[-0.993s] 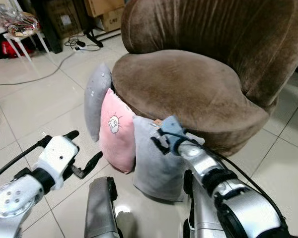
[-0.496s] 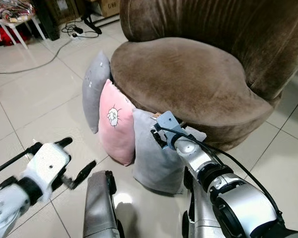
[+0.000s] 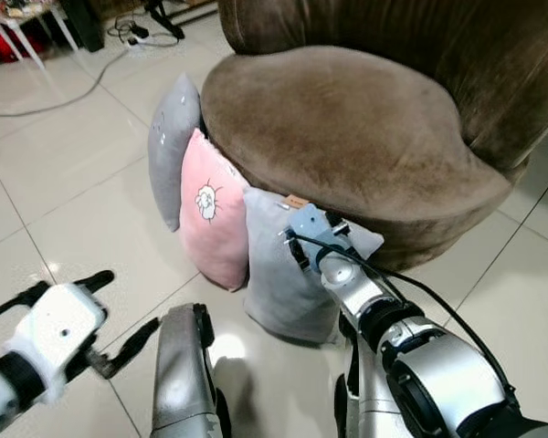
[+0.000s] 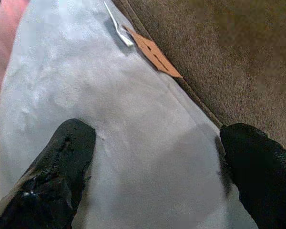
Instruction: Move the pillow to the sofa from floor
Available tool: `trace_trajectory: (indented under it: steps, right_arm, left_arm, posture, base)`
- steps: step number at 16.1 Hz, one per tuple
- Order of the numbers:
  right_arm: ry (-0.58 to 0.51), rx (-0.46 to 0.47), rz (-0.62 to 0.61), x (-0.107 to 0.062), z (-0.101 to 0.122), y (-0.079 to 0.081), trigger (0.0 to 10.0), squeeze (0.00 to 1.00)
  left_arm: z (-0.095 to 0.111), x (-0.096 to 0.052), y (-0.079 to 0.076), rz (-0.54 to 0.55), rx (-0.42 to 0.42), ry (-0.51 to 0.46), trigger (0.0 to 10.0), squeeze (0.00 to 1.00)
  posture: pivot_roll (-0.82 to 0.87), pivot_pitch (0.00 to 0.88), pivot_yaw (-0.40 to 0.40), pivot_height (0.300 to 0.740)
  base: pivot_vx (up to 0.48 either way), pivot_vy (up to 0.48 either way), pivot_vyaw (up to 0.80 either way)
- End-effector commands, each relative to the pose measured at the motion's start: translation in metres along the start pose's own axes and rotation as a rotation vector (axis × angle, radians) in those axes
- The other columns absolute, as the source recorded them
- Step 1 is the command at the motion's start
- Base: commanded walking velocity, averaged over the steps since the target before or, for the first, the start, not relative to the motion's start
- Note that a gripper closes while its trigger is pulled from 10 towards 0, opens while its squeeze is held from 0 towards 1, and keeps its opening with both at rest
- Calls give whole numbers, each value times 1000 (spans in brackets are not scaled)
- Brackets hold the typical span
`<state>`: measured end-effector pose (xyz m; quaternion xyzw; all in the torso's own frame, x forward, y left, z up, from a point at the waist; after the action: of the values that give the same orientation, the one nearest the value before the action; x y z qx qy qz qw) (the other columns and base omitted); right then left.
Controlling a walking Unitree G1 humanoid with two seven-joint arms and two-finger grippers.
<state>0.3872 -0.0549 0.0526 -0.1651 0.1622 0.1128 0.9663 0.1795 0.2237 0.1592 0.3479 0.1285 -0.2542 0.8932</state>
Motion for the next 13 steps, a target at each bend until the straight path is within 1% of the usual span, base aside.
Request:
trace_trajectory:
  steps: [1,3,4,5,6,7,8,9,13]
  right_arm:
    - [12,6,2,-1,-3,4,10000,0]
    - [9,2,6,-2,-5,8,10000,0]
    - [28,-26,49,-4,-11,16,10000,0]
    - [47,-48,85,-5,-16,22,10000,0]
    - [72,-70,121,-7,-23,28,5647,0]
    - [80,-79,132,-8,-26,30,4196,0]
    - [84,-83,133,-9,-28,31,1765,0]
    - [84,-77,125,-9,-28,30,0,0]
    - [75,-88,114,-8,-27,28,0,0]
  left_arm:
    - [1,-6,1,-6,8,12,10000,0]
    - [2,-15,-1,-7,6,24,10000,0]
    - [3,-21,-5,-13,0,36,10000,0]
    - [3,-24,-8,-18,-6,44,10000,0]
    - [3,-28,-10,-25,-9,51,10000,0]
    - [3,-29,-11,-28,-9,54,10000,0]
    - [3,-31,-13,-33,-13,57,10000,0]
    - [3,-32,-14,-41,-18,59,10000,0]
    - [5,-33,-17,-59,-27,56,10000,0]
  posture:
    - [129,207,97,445]
    - [131,213,97,445]
    - [128,217,93,445]
    - [129,218,91,445]
    - [129,217,89,445]
    - [130,219,88,445]
    - [131,221,89,445]
    - [131,221,89,445]
    - [130,213,88,445]
  base:
    - [0,0,0]
    - [0,0,0]
    - [0,0,0]
    - [0,0,0]
    - [0,0,0]
    - [0,0,0]
    - [0,0,0]
    - [0,0,0]
    - [0,0,0]
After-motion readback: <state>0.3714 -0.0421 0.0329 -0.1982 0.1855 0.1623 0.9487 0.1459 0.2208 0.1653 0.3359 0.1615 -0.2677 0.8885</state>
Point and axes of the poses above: a point about 5 cm out from each wrist's last joint towards the gripper, its own x axis pointing out of the wrist towards the gripper, its own z axis along the axis of the wrist's last joint, y = z × x, the point moved 4 cm from there along x, pointing out of the wrist towards the gripper, and after that the axes turned 12 degrees about x, right-handed, at the moved point
